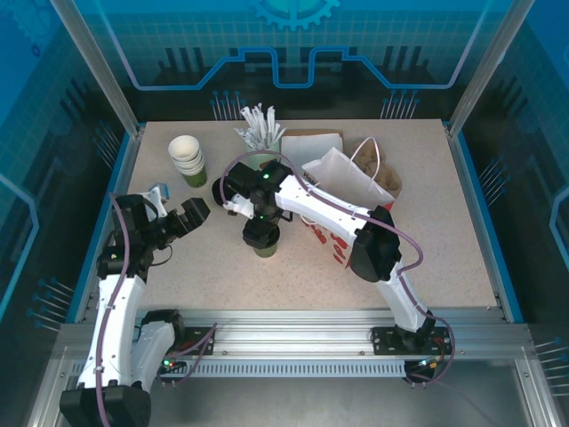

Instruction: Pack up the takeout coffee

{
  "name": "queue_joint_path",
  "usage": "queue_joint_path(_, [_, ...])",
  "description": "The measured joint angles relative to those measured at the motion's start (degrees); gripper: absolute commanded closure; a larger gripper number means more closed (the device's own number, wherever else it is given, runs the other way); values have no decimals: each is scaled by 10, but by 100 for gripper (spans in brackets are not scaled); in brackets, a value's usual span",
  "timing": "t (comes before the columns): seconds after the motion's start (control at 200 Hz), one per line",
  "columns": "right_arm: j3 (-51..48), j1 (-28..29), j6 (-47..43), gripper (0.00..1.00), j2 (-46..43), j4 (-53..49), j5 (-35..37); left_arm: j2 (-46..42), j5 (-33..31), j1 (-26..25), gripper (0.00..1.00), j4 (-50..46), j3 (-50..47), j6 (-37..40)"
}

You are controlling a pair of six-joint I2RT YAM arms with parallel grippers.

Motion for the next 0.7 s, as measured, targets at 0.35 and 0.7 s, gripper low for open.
queue_joint_path(0.35, [0, 2, 0, 23, 3, 0, 8, 0, 10, 0, 3, 0, 0, 0])
queue_joint_path(0.7, [2, 3, 0, 32, 3, -2, 13, 0, 14, 0, 3, 0, 0, 0])
